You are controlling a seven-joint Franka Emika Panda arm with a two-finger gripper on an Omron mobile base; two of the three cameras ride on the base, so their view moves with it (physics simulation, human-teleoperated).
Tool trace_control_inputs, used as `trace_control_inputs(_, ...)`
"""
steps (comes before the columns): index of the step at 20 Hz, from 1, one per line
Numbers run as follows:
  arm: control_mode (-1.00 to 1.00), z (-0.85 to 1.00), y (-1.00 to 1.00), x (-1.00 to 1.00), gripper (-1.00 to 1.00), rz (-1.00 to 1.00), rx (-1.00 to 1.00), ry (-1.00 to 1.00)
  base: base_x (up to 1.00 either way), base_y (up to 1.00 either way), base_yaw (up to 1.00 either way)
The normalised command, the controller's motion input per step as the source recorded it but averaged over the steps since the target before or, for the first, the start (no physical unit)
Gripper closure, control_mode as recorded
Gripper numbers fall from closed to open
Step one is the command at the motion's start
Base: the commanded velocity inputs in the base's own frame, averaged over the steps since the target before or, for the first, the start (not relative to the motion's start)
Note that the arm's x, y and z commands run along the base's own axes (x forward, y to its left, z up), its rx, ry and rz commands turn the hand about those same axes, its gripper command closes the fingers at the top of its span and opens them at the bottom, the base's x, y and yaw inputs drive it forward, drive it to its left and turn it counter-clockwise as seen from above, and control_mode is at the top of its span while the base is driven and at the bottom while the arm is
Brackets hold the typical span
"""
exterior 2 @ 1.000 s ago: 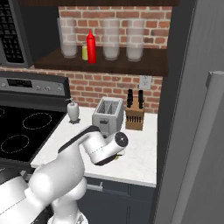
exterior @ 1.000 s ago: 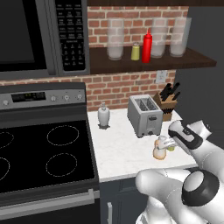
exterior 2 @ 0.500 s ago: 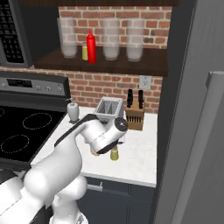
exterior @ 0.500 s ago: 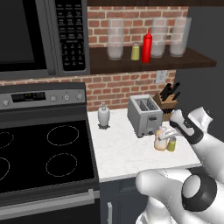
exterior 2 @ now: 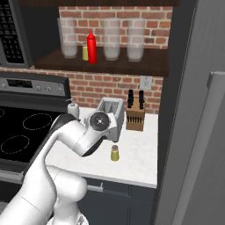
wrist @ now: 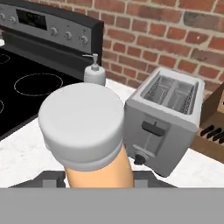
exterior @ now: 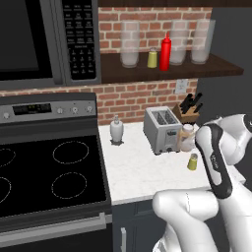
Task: Put the shaker and condiment bottle from the counter next to their counterparts in the cabinet.
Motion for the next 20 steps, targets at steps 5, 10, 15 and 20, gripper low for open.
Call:
trace_control_inputs(5,-1.00,0.95,0.01,-0.14,1.00,-0.01,-0.05,-0.19,0.00,0.00,0.00)
trace_control_inputs(10,-1.00,0.97,0.07,0.02,1.00,-0.07,-0.03,-0.03,0.00,0.00,0.00)
trace_control_inputs(15,-1.00,0.98,0.10,0.05,1.00,-0.08,-0.01,0.01,0.00,0.00,0.00)
trace_control_inputs(20,-1.00,0.81,-0.01,0.02,1.00,-0.06,0.00,0.07,0.00,0.00,0.00)
